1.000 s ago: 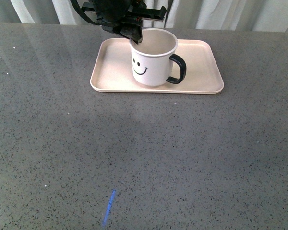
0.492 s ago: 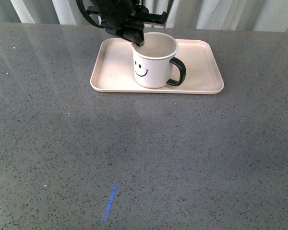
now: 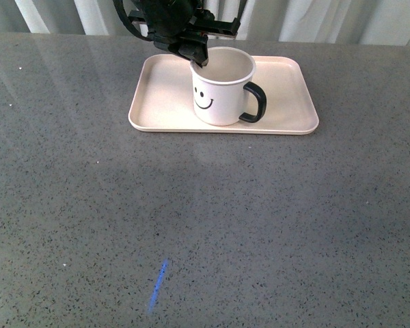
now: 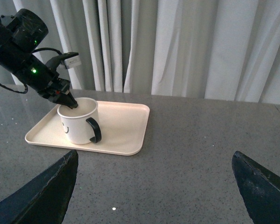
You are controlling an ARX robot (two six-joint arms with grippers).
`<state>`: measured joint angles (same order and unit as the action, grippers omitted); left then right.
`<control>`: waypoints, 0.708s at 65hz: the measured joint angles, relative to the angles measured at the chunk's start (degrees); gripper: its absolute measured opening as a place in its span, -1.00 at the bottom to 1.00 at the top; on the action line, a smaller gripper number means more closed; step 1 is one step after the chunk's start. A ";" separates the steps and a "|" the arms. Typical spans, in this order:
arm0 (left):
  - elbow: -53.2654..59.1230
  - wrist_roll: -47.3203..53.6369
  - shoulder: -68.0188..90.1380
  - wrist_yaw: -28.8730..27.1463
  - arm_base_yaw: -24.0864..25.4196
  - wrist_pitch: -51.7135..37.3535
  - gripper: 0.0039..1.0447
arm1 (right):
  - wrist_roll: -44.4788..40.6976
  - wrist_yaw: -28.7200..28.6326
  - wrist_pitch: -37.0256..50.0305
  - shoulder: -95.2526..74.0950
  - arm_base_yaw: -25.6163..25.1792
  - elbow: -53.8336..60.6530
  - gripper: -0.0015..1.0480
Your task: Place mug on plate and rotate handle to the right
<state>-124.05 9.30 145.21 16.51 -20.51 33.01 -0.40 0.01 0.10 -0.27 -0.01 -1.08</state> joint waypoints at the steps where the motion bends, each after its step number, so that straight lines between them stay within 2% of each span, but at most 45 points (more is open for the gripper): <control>1: -0.02 0.09 0.04 0.04 -0.02 0.02 -0.35 | 0.00 0.00 0.00 0.00 0.00 0.00 0.82; 19: 0.11 0.92 -0.17 0.15 -0.09 -1.18 0.43 | 0.00 0.00 -0.02 0.00 0.00 0.00 0.82; 28: 3.67 1.25 -3.21 -0.09 -0.07 -3.65 0.84 | 0.02 0.00 -0.02 0.00 0.00 0.00 0.82; 37: 11.78 1.33 -11.13 -0.50 0.07 -9.05 0.83 | 0.00 0.00 -0.02 0.00 0.00 0.00 0.82; 46: 25.46 -1.27 -23.32 -3.10 0.92 -19.21 0.83 | 0.00 0.00 -0.02 0.00 0.00 0.00 0.82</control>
<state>-98.59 8.03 121.89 13.41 -19.59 13.80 -0.40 0.01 0.08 -0.27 -0.01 -1.08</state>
